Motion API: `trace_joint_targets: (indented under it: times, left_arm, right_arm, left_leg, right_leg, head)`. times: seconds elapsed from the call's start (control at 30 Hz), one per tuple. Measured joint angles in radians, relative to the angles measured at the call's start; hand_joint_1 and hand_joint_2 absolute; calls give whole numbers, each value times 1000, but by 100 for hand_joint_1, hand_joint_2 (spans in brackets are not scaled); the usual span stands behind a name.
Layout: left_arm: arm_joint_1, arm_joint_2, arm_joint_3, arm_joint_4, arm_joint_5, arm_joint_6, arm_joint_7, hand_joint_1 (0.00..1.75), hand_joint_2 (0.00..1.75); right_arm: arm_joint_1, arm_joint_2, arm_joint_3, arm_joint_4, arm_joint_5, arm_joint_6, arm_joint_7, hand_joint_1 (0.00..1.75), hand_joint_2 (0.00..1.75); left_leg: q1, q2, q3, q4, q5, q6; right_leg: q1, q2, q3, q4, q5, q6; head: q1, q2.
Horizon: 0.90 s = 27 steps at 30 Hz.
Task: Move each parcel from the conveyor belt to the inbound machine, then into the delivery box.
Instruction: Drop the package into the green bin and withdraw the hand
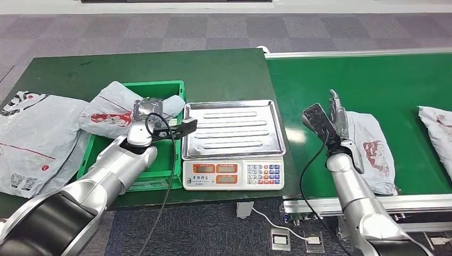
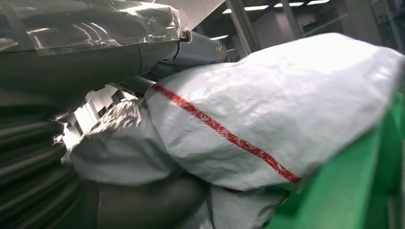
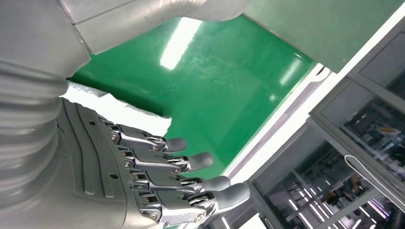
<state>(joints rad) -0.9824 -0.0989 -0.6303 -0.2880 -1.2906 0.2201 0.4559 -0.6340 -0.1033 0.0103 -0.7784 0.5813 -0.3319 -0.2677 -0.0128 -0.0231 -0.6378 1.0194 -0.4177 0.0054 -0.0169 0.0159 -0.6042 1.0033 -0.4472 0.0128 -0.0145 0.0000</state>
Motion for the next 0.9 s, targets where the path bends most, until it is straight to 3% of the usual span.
trace_joint_targets:
  times: [0.2, 0.73, 0.83, 0.9]
  left_arm:
    - [4, -2, 0, 0, 2, 17, -49, 0, 175]
    - [5, -7, 0, 0, 0, 19, -48, 0, 175]
    - [4, -10, 0, -2, -31, 29, -17, 0, 175]
    - [3, -16, 0, -6, -75, 31, 26, 0, 175]
  right_arm:
    - [-1, -9, 0, 18, 41, -30, 33, 0, 175]
    - [-1, -15, 0, 33, 45, -34, 37, 0, 175]
    - [-3, -23, 0, 45, 101, -52, 108, 0, 175]
    - [-14, -42, 4, 92, 239, -47, 273, 0, 175]
  left_leg:
    - [0, 0, 0, 0, 0, 0]
    - [0, 0, 0, 0, 0, 0]
    - [0, 0, 0, 0, 0, 0]
    - [0, -1, 0, 0, 0, 0]
  right_leg:
    - [0, 0, 0, 0, 0, 0]
    - [0, 0, 0, 0, 0, 0]
    - [0, 0, 0, 0, 0, 0]
    - [0, -1, 0, -1, 0, 0]
  head:
    - [0, 0]
    - [0, 0]
    - [0, 0]
    - [0, 0]
